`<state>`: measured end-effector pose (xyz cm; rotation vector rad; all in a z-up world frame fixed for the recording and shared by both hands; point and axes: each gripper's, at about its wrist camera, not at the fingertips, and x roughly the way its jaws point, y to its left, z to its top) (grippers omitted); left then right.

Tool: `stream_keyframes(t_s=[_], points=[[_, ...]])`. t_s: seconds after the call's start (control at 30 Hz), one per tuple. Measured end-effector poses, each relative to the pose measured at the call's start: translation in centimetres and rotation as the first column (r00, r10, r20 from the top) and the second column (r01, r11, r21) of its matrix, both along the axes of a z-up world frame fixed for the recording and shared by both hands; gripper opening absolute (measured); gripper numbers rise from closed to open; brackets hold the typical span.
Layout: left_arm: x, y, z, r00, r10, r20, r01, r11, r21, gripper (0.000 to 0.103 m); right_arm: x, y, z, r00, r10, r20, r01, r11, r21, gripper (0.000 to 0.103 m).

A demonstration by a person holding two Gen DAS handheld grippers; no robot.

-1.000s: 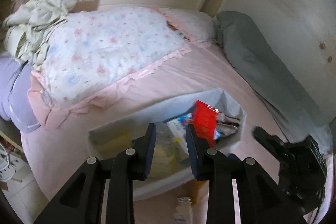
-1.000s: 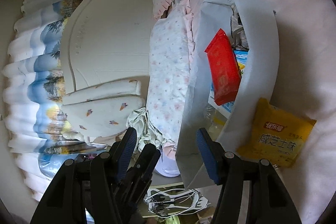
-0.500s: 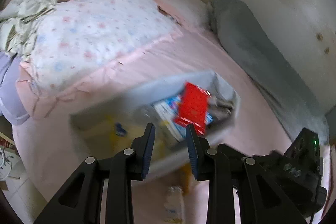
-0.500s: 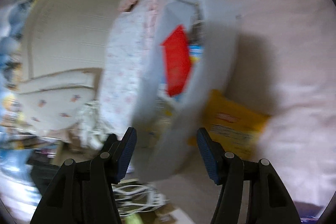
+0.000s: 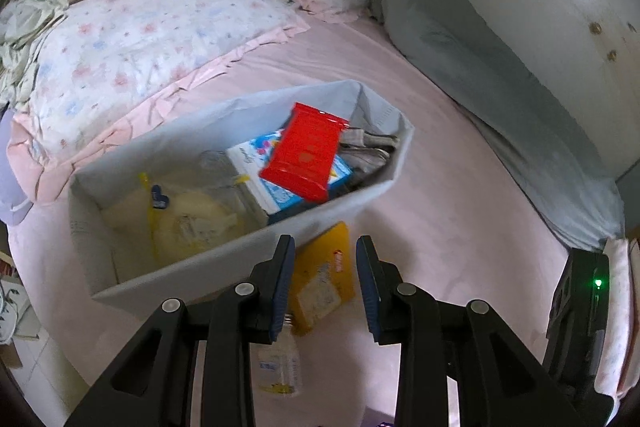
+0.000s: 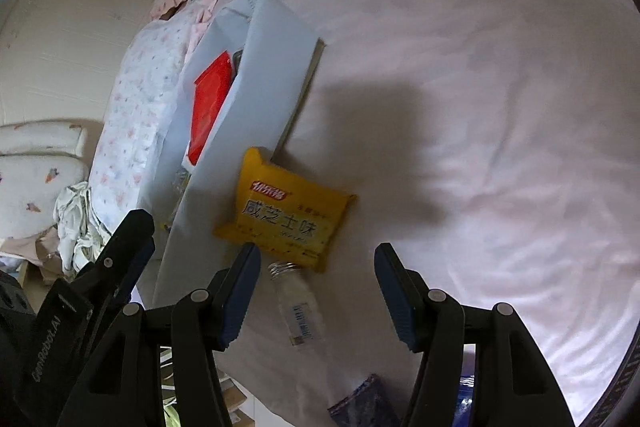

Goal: Organize objects
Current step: 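Move the right gripper to the yellow snack packet on the bed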

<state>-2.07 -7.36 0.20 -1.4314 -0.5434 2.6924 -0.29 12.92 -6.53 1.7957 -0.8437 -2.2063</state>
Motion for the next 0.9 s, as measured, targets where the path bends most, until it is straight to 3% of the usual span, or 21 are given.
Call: stream_keyframes(t_s=[0.1,0.3,0.53,0.7,0.9], points=[[0.1,1.2,0.0,1.0,-0.028,-0.001,0.028,0.999,-0.02,0.032,0.1,0.8,-0.1,1.0,-0.016,0.011,0.016,1.0,0.003,0.059],[-0.2,3.4,-0.8,0.996,-0.082,0.031,0.084,0.995,-0.052,0.032,0.3,2.1,-0.3,0.998,-0.06,0.031,0.055,0.986,0.156,0.059],[-0.3,5.1,-1.3,0.993,-0.106,0.052,0.11,0.991,-0.079,0.032,0.5,2.7,-0.4,0.998,-0.06,0.035,0.052,0.982,0.182,0.059],[-0.4,5.7,-1.7,0.991,-0.115,0.069,0.121,0.988,-0.096,0.032,0.7,3.1,-0.3,0.998,-0.048,0.035,0.041,0.985,0.168,0.059],[-0.6,3.8,-1.8,0.996,-0.051,0.071,0.056,0.995,-0.083,0.032,1.0,3.9,0.1,0.998,-0.067,0.0,0.067,0.996,0.056,0.059]])
